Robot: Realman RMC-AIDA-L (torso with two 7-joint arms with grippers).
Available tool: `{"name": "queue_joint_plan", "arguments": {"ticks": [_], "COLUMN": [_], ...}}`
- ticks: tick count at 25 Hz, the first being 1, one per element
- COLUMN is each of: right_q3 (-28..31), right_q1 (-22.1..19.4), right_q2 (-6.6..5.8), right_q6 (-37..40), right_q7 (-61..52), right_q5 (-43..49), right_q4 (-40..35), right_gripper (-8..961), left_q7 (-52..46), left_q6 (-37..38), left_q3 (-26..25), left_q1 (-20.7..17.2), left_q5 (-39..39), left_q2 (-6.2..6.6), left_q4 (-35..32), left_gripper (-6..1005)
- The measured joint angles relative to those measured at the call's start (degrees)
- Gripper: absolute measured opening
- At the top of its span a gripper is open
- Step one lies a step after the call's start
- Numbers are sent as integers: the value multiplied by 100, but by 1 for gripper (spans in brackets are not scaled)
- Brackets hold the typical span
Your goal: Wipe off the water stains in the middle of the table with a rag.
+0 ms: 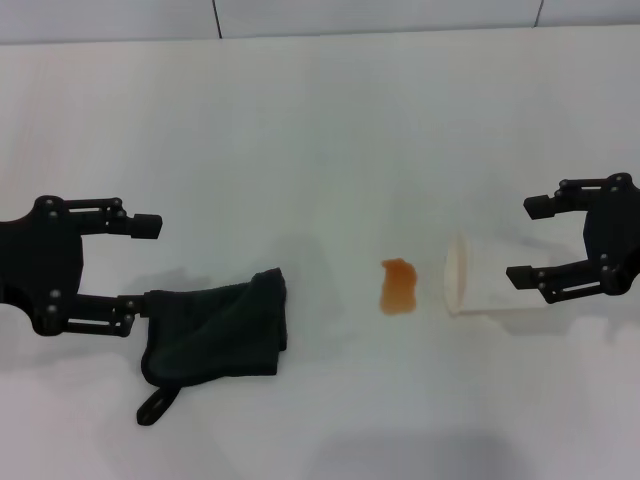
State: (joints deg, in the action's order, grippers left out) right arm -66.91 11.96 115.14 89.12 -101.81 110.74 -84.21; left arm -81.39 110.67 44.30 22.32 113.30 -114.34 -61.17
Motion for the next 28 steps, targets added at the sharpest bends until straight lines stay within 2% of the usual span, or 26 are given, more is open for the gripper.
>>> {"name": "queue_joint_plan", "arguments": {"ticks": [20,28], "right_q3": [-50,-11], "right_q1": [0,128], "right_q2": [0,-14], "right_q6": [0,82], "right_q7": [2,-93], "right_q5": [13,255], "right_q4": [87,-142], "right_gripper": [835,834], "left_q7": [1,-2], "left_q6": [16,24], "left_q3": [0,50], "left_q1": [2,10], "left_q5": [0,4], "left_q2": [-6,-1], "left_q4": [0,0], "left_gripper": [791,791]}}
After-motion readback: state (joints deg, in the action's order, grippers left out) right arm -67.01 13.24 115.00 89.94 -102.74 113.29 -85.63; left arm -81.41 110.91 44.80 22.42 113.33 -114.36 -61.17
